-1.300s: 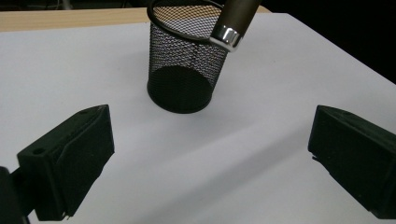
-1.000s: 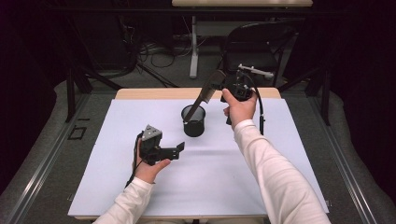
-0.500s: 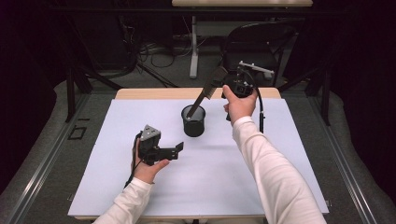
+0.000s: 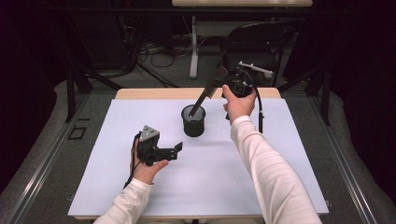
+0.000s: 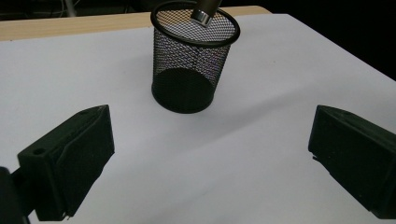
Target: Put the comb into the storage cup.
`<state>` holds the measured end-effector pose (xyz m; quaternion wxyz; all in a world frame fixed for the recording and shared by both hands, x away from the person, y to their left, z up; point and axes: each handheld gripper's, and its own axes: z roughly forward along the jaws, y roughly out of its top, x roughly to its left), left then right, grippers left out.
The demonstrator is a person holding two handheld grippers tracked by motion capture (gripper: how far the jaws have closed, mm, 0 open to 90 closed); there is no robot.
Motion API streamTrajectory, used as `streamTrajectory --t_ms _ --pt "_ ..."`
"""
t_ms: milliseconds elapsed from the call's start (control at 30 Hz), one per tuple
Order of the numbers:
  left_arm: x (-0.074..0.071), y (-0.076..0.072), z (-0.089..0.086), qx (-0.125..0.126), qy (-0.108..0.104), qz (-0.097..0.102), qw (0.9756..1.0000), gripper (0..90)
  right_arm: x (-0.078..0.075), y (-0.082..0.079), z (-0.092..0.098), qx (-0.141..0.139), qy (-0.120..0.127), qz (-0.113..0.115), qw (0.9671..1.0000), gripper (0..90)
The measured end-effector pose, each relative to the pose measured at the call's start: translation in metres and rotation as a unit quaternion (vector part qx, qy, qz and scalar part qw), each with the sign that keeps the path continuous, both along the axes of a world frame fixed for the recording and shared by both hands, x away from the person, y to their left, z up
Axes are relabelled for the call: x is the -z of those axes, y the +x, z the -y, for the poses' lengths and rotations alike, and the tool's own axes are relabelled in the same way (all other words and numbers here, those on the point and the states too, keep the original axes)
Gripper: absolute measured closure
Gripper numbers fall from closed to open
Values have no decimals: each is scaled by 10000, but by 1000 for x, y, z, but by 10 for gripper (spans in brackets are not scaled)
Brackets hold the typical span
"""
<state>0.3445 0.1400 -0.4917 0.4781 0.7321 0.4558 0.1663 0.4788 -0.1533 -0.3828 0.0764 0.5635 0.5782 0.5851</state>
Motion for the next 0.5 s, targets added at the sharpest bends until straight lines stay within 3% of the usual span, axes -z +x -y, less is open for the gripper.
streamTrajectory --t_ms 500 --pt "-2 -1 -3 28 -80 8 10000 5 11 6 -15 89 -230 -2 9997 869"
